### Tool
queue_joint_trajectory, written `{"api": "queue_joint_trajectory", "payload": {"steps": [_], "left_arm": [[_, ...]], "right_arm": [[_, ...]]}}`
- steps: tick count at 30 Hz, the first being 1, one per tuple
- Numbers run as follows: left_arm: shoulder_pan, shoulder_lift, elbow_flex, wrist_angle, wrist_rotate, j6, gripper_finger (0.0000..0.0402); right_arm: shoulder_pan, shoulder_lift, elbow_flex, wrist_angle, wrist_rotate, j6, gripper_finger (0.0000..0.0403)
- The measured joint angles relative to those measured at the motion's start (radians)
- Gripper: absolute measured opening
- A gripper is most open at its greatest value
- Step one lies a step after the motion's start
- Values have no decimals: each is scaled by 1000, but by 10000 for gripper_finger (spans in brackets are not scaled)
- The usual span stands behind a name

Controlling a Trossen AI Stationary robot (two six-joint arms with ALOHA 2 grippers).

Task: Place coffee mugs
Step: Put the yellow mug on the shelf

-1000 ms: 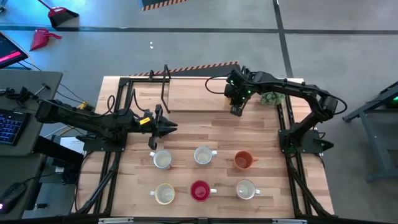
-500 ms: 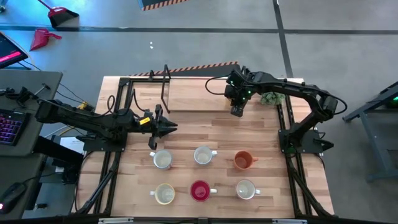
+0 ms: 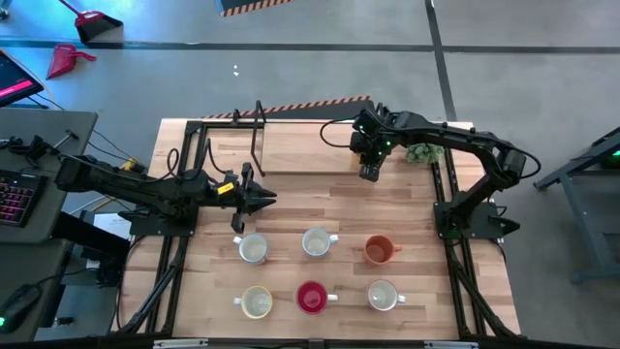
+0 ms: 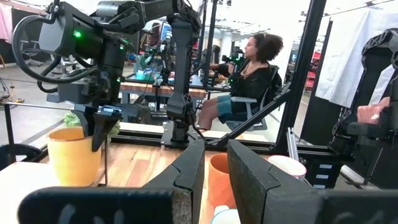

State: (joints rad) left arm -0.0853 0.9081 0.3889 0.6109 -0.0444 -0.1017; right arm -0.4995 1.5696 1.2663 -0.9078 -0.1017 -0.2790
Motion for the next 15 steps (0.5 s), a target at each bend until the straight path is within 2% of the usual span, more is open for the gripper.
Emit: {"api": "queue_joint_trajectory", "payload": {"steps": [15], "left_arm": [[0, 0, 0, 0, 0, 0, 60]], "right_arm": [[0, 0, 0, 23, 29, -10, 44]]}}
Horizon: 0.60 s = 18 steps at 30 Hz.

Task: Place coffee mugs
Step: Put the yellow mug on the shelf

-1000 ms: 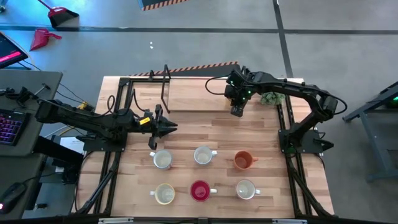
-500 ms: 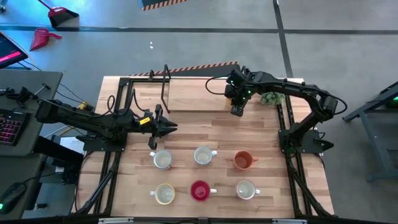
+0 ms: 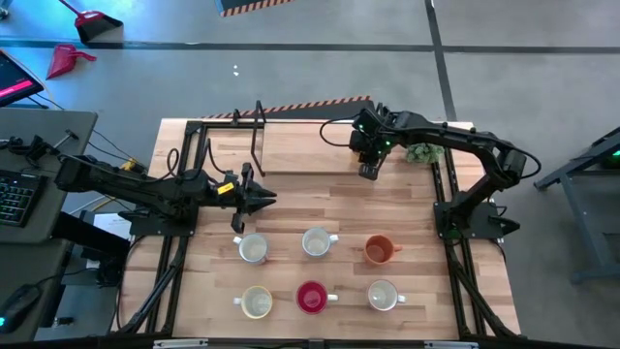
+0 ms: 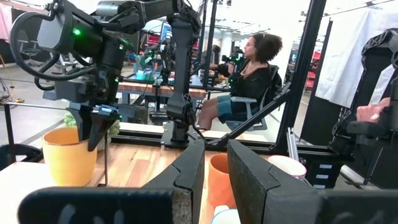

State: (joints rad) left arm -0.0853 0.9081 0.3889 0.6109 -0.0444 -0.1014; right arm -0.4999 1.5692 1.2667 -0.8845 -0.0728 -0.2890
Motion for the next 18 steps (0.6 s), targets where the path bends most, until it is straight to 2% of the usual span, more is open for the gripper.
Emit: {"api": "queue_joint_trajectory", "payload": {"steps": [12, 18], "left_arm": [[0, 0, 0, 0, 0, 7, 60], [0, 0, 0, 0, 0, 7, 60]], "right_arm": [[0, 0, 1, -1, -6, 0, 44], [0, 0, 55, -20, -6, -8, 44]]}}
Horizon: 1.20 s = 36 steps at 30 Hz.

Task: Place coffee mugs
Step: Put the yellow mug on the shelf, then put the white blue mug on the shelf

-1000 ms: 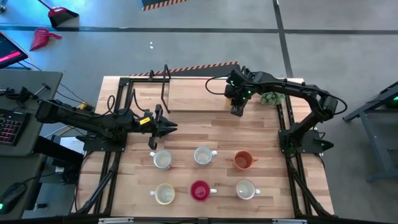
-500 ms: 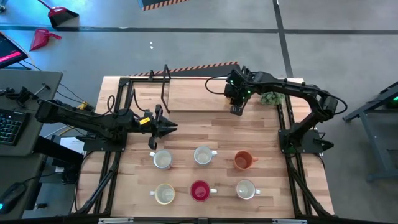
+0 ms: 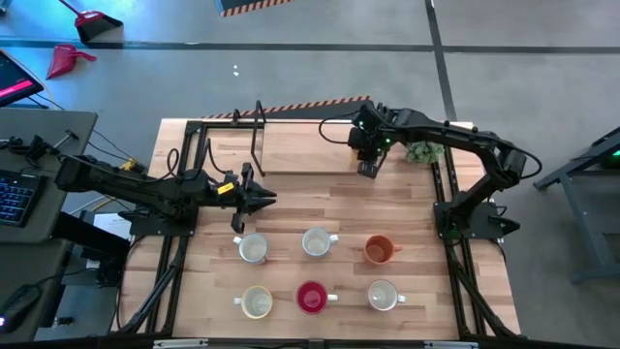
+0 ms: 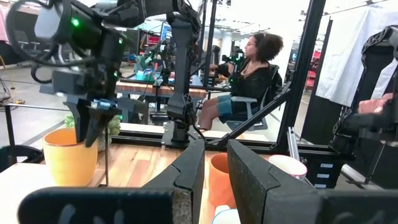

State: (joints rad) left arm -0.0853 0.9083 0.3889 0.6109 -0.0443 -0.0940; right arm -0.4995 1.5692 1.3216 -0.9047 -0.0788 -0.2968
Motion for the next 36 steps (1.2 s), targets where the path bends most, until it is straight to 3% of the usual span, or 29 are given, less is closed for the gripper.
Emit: {"api": "queue_joint_trajectory", "payload": {"steps": [12, 20, 24, 28, 36], "left_arm": [[0, 0, 0, -1, 0, 0, 60], [0, 0, 0, -2, 0, 0, 60], [0, 0, 0, -2, 0, 0, 60], [0, 0, 0, -2, -12, 0, 60], [0, 0, 0, 1, -20, 1, 60]], "right_arm": [[1, -21, 182, -185, -31, 11, 44], [116, -270, 135, -154, -35, 155, 44], [226, -432, 25, -69, 0, 271, 44], [367, -561, -178, 81, 62, 384, 44], [584, -688, -596, 485, 188, 507, 44]]}}
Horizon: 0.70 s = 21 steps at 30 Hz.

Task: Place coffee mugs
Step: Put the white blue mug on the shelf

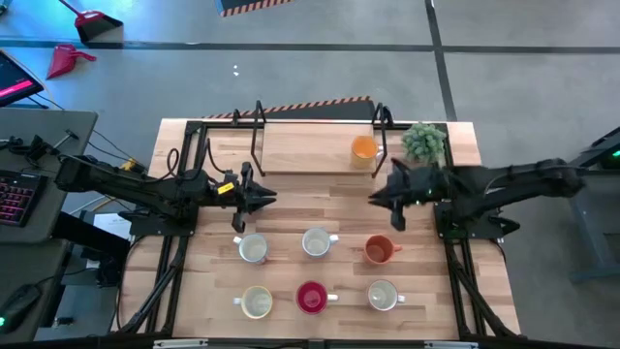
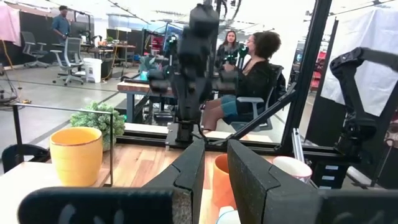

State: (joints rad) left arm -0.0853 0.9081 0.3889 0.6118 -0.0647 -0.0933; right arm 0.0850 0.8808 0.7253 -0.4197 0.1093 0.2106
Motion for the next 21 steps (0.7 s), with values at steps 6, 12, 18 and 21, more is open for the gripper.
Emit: {"api": "queue_joint_trajectory", "payload": {"steps": [6, 12, 18, 21], "left_arm": [[0, 0, 0, 41, -1, 0, 60], [0, 6, 0, 5, -21, 0, 60], [0, 19, 0, -158, -60, -58, 60], [-1, 17, 17, -185, -76, -81, 60]], "right_arm": [[127, -13, -127, 96, 81, 79, 44], [210, -12, -135, 88, 184, 61, 44], [225, -11, -135, 90, 224, 82, 44], [223, -11, -135, 89, 232, 101, 44]]}}
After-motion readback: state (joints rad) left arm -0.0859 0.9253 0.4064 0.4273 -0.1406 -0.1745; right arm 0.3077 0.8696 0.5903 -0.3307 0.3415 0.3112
